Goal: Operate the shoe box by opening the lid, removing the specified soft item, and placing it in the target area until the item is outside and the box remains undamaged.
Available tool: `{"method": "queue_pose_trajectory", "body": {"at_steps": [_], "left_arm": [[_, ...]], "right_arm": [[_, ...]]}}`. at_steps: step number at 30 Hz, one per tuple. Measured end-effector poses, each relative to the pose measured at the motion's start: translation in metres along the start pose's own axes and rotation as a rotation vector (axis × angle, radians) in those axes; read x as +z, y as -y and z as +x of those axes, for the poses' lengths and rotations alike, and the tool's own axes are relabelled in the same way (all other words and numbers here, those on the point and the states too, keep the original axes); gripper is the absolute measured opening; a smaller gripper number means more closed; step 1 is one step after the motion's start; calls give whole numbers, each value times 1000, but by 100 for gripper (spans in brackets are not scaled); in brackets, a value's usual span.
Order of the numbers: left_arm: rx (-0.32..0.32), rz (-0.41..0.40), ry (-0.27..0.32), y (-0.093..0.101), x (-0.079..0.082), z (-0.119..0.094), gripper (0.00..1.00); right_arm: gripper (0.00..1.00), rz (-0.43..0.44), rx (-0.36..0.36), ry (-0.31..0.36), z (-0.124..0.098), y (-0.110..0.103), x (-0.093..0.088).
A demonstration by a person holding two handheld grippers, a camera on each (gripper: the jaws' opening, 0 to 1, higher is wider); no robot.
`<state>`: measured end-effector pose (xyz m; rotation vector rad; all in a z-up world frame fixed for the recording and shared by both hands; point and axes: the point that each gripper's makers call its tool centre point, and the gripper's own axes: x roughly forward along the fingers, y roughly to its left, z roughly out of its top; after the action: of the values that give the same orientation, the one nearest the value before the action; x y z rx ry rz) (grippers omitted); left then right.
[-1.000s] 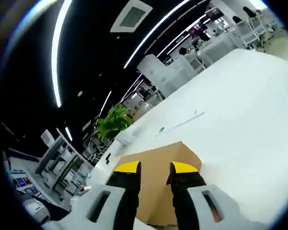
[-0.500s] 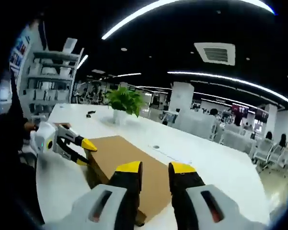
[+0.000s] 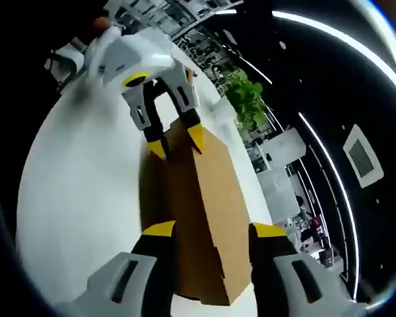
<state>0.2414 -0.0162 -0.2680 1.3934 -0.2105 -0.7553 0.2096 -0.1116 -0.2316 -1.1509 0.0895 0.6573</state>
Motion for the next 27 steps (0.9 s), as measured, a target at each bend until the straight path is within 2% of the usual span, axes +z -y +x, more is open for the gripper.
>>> {"method": "queue_pose_trajectory", "body": {"at_steps": [5, 6, 8, 11, 15, 19, 27], "left_arm": [[-3, 2, -1, 1, 0, 0, 31], [-3, 4, -4, 1, -1, 0, 31], [-3, 3, -5, 1, -1, 0, 31], [-2, 4, -3, 1, -1, 0, 31], [-4, 1, -2, 1, 0, 0, 31], [-1, -3, 0, 1, 0, 0, 31], [3, -16, -2, 0, -1, -1, 31]], "right_arm": [[44, -34, -3, -4, 5, -6, 6], [44, -81, -22, -23, 9, -8, 7], [45, -90, -25, -27, 11, -11, 7], [46, -128, -55, -67, 16, -13, -1], [45, -139, -83, -92, 19, -13, -5], [42, -183, -77, -120, 23, -21, -10], [40, -211, -86, -151, 28, -13, -15]]}}
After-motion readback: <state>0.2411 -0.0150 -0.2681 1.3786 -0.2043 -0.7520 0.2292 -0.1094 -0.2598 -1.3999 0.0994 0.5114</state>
